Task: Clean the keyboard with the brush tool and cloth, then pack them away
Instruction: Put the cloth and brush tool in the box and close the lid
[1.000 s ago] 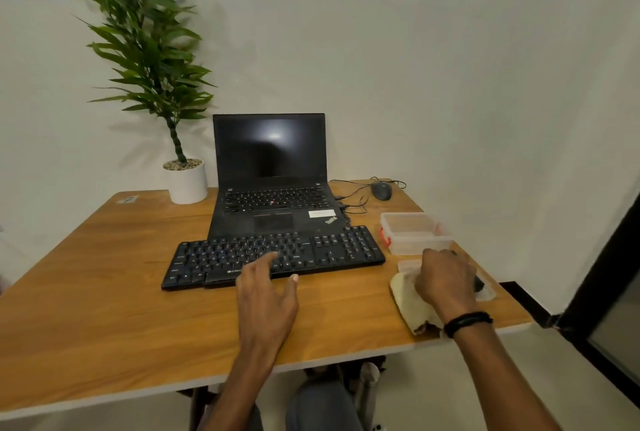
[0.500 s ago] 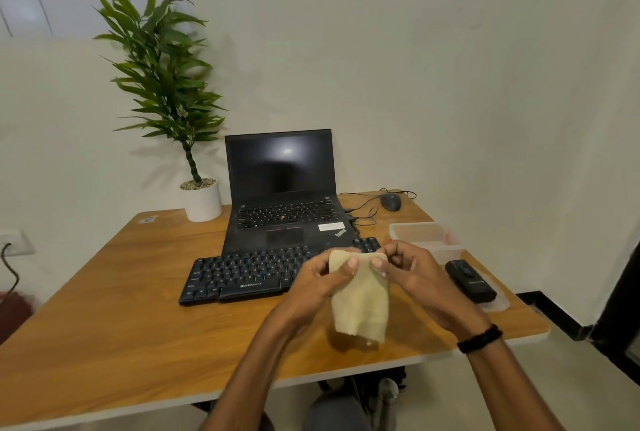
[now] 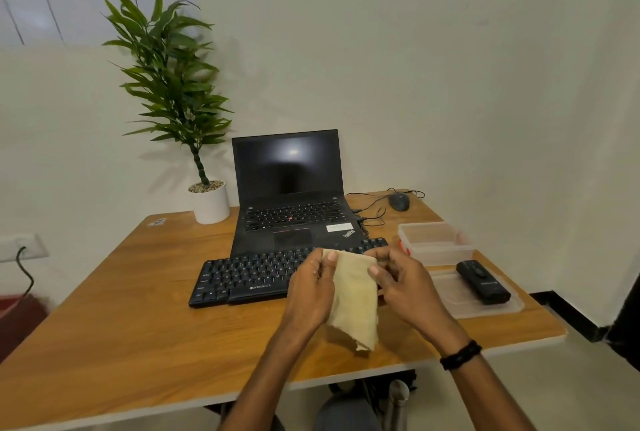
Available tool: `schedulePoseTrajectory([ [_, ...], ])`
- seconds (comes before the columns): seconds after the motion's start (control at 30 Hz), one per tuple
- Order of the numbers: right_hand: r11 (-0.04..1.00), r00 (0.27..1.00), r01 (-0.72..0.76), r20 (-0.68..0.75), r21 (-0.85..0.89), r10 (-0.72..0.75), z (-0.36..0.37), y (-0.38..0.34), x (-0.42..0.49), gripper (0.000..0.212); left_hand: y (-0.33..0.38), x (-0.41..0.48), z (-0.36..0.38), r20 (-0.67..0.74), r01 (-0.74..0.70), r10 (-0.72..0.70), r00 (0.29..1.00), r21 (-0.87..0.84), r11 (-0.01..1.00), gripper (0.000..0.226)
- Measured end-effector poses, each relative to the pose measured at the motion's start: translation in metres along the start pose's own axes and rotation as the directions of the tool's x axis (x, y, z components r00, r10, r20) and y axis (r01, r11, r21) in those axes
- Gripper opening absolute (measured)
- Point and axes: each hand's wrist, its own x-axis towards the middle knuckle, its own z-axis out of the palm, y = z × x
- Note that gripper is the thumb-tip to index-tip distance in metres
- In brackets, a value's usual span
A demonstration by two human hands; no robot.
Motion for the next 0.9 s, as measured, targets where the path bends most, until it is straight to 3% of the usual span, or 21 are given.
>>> schedulePoseTrajectory([
  [0.13, 0.996, 0.999, -0.033, -0.038, 0.087, 0.037, 0.003, -0.002, -0.001, 0.018, 0.002, -0.003, 0.002, -0.017, -0.092, 0.093, 0.995, 0.078, 0.993, 0.026],
  [0.27, 0.994, 0.986, -0.047, 0.166, 0.094, 0.031, 0.006, 0.0, -0.003, 0.037, -0.001, -0.002, -0.002, 0.173, -0.113, 0.12, 0.978, -0.048, 0.992, 0.034],
  [0.33, 0.997, 0.982, -0.05, 0.187, 0.05, 0.04, 0.008, 0.002, -0.001, 0.027, -0.005, -0.001, -0.002, 0.177, -0.099, 0.097, 0.979, 0.006, 0.995, 0.036],
  [0.43, 0.99, 0.993, -0.114, -0.005, 0.078, 0.114, 0.01, 0.004, 0.002, 0.012, -0.006, -0.007, -0.001, -0.022, 0.046, -0.043, 0.999, 0.182, 0.982, 0.031],
  [0.5, 0.987, 0.979, -0.133, -0.143, 0.095, 0.146, 0.01, 0.007, 0.002, 0.012, -0.004, -0.019, -0.003, -0.237, 0.177, -0.136, 0.962, 0.158, 0.971, 0.039],
  [0.57, 0.985, 0.964, -0.126, -0.22, 0.119, 0.15, 0.012, 0.008, 0.001, 0.014, 0.001, -0.03, -0.005, -0.273, 0.287, -0.26, 0.926, 0.063, 0.956, 0.048],
  [0.63, 0.982, 0.963, -0.113, -0.227, 0.155, 0.146, 0.014, 0.007, 0.001, 0.014, 0.01, -0.037, -0.006, -0.041, 0.464, -0.479, 0.877, -0.19, 0.865, 0.05],
  [0.73, 0.941, 0.975, -0.097, -0.161, 0.324, 0.156, 0.018, -0.001, -0.001, 0.012, 0.017, -0.036, -0.001, 0.332, 0.697, -0.621, 0.711, -0.454, 0.556, 0.058],
  [0.8, 0.86, 0.969, -0.132, -0.118, 0.493, 0.216, 0.02, -0.005, -0.004, 0.011, 0.015, -0.031, 0.002, 0.427, 0.74, -0.623, 0.655, -0.529, 0.416, 0.052],
  [0.9, 0.794, 0.959, -0.167, -0.09, 0.585, 0.268, 0.016, -0.001, -0.007, 0.016, 0.013, -0.026, 0.006, 0.476, 0.732, -0.59, 0.652, -0.596, 0.329, 0.043],
])
